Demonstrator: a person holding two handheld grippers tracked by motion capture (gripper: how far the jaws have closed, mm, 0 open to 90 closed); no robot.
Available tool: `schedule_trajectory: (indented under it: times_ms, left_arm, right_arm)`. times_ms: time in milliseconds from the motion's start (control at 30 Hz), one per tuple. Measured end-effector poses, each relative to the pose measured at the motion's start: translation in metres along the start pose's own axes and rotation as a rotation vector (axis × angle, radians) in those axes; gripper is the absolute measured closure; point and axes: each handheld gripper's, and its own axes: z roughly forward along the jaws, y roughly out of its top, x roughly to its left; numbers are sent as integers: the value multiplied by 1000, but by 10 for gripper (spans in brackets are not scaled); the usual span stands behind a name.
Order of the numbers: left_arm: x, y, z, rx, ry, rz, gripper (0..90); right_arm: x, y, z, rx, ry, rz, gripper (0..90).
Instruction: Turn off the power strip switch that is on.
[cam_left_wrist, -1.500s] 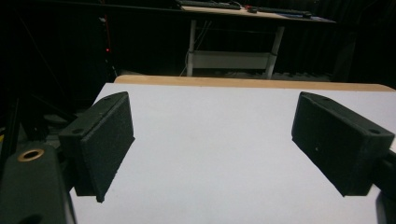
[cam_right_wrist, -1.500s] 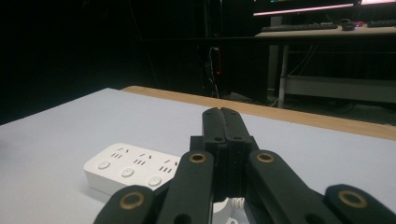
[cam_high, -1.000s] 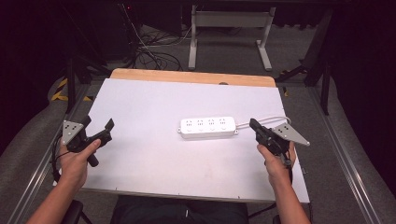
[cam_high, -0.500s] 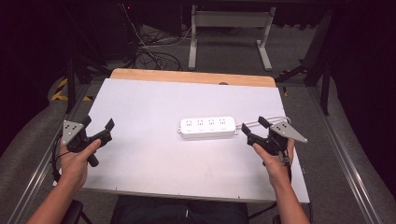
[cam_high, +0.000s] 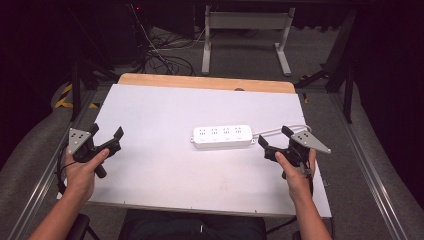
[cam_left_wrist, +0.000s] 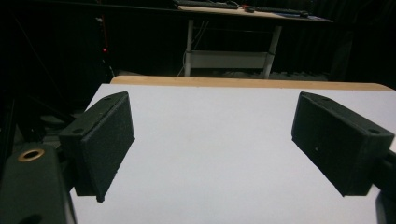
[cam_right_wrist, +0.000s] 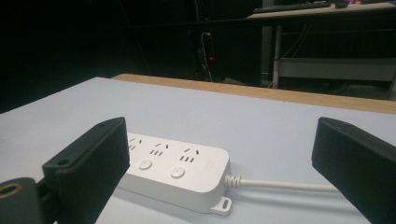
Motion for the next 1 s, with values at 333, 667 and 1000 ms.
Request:
schedule_trajectory:
  times_ms: [333,667,1000]
  left_arm:
    - [0,0,0,-1,-1,-4,135]
    - [2,0,-4,-4,1,-3,135]
    - [3,-1,-6,-2,10,-3,136]
  right_arm:
    - [0,-1,1,14,-6,4,46]
    - [3,-1,5,25,4,-9,57]
    - [3,-1,8,29,12,-11,64]
